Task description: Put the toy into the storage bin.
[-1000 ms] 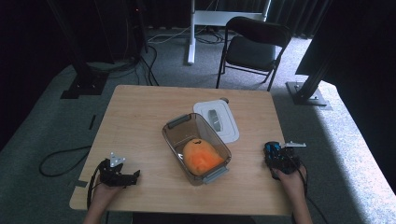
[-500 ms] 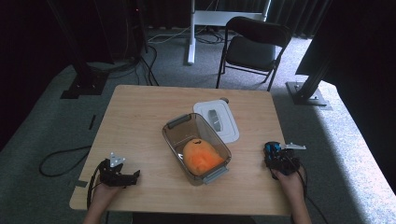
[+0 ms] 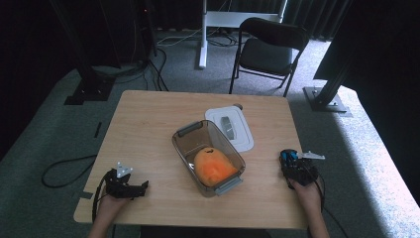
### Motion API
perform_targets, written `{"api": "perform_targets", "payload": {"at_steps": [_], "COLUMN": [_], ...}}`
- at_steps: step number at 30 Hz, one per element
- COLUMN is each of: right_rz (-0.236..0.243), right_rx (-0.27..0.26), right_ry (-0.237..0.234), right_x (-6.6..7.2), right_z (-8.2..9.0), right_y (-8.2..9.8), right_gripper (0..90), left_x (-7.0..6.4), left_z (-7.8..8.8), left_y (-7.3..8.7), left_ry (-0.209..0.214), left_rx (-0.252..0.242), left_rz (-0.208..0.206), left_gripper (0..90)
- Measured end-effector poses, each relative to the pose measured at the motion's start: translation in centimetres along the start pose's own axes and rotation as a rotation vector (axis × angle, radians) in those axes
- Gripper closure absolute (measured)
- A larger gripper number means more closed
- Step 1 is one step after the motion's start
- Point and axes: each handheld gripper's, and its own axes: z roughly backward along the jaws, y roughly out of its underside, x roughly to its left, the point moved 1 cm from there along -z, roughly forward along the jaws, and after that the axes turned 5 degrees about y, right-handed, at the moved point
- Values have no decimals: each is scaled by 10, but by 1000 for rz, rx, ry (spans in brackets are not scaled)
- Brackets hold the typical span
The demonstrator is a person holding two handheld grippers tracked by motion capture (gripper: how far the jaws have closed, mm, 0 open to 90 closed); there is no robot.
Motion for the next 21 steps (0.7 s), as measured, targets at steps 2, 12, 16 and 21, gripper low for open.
{"api": "perform_targets", "payload": {"at_steps": [2,12,16,21], "right_rz": [0,-29,-56,-47], "right_rx": [-3,38,44,24], "right_ry": [2,-10,-23,-27], "right_x": [0,-1,-5,-3], "right_z": [0,1,2,6], "right_y": [1,-10,-14,-19], "right_gripper": [250,252,252,252], "left_x": [0,0,0,0], "left_z": [0,0,0,0], "left_y": [0,0,0,0], "left_ry": [0,0,0,0], "left_rx": [0,0,0,0], "left_rz": [0,0,0,0], "left_gripper": [3,2,2,2]}}
